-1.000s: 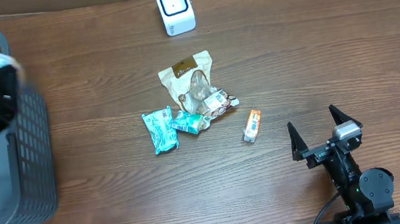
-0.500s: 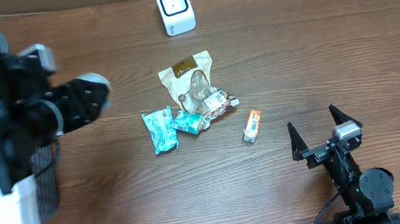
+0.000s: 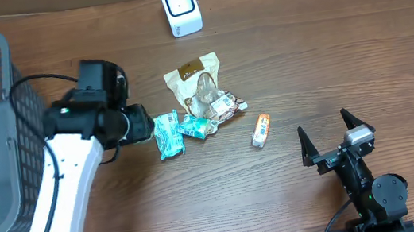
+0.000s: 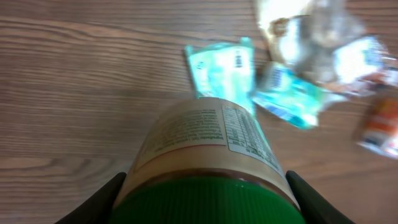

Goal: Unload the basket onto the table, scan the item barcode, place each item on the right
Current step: 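Carry the jar to the table left of the green packs and release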

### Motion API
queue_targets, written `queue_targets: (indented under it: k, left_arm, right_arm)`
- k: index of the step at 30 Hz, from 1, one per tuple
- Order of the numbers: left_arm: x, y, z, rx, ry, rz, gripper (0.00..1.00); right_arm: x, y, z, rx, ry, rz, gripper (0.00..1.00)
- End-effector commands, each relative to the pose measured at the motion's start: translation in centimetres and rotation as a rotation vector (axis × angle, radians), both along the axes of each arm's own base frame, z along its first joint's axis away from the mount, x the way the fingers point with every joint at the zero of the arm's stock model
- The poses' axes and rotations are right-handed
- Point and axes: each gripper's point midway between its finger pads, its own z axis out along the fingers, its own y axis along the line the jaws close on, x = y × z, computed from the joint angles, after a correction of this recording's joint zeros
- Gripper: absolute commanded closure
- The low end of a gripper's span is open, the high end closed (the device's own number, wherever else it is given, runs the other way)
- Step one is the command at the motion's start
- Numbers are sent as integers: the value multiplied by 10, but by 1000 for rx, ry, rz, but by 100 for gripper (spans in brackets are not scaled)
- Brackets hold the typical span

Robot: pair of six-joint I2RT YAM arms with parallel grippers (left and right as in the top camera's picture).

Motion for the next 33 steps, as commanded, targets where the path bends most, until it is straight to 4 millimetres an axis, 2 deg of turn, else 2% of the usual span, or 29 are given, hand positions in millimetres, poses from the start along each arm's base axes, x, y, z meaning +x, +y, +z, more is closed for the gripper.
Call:
queue_targets:
  k: [1, 10, 16, 22, 30, 33]
  left_arm:
    - [6, 13, -23, 111, 18, 46, 60]
    - [11, 11, -88, 118, 177, 158, 59]
    - [6, 11, -113, 136, 262, 160, 59]
    - [10, 4, -122, 100, 275, 153, 57]
    - [17, -6, -122, 46, 252, 146, 41]
    - [17, -6, -122, 46, 252, 145, 38]
  right_arm:
    - [1, -3, -2, 4, 0, -17, 0]
    - [1, -3, -2, 4, 0, -17, 0]
    - [1, -3, -2, 4, 0, -17, 0]
    - [1, -3, -2, 4, 0, -17, 0]
    - [1, -3, -2, 4, 0, -17, 0]
    - [1, -3, -2, 4, 0, -16, 0]
